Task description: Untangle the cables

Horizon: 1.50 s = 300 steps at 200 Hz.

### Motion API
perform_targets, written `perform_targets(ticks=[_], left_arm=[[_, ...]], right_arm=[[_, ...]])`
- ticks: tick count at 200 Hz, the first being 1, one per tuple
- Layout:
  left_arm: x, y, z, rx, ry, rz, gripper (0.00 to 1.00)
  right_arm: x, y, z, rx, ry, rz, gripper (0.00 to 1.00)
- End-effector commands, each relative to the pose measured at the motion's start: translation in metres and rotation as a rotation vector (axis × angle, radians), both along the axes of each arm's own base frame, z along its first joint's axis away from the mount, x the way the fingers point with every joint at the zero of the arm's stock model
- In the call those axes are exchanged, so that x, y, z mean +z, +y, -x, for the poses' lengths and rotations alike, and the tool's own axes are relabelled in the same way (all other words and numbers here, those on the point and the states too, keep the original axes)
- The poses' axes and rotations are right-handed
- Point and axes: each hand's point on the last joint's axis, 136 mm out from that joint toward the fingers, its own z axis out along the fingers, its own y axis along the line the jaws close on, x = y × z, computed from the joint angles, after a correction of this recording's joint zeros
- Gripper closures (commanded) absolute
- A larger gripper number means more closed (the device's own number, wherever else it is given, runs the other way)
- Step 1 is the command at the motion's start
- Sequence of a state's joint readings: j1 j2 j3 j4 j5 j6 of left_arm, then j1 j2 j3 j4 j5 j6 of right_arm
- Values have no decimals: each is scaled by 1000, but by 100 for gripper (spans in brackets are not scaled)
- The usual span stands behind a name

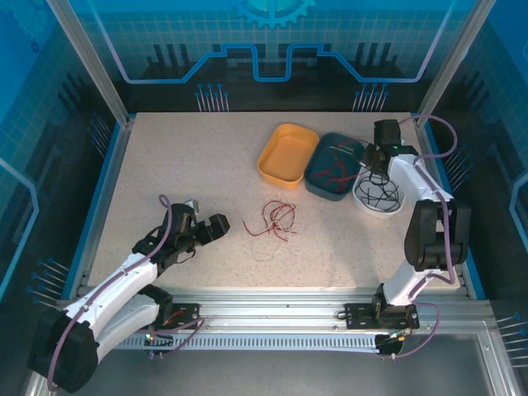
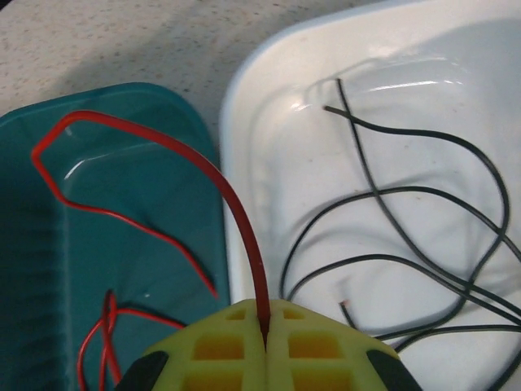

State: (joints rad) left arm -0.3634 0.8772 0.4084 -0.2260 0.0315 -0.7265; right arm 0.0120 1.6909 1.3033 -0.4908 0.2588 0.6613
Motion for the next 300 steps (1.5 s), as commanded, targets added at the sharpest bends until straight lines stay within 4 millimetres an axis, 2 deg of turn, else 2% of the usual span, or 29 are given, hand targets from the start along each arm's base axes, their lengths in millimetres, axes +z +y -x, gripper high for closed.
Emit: perform_targets(ticks=[1, 63, 99, 119, 154, 207, 230, 300], left_arm=[[2, -2, -2, -15, -12, 6, 1], [2, -1, 1, -13, -13, 8, 1], [2, 0, 1, -12, -15, 8, 1], [2, 0, 2, -14, -14, 6, 1], [2, -1, 1, -16, -12, 7, 1], [3, -5, -2, -28, -11, 21, 1], [4, -6, -2, -32, -12, 22, 1], [5, -6, -1, -30, -15, 25, 1]], right_arm=[[3, 14, -4, 51, 36, 83, 100], [-34, 53, -29, 173, 156, 150, 100], [-58, 55, -26, 175, 255, 179, 100], [-62, 50, -19, 159, 282, 196, 100], [-58, 42, -6, 149, 310, 217, 100], [-56, 49, 2, 197, 296, 209, 83], [-45, 51, 1, 202, 269, 212, 74], [-5, 56, -4, 232, 179, 229, 68]])
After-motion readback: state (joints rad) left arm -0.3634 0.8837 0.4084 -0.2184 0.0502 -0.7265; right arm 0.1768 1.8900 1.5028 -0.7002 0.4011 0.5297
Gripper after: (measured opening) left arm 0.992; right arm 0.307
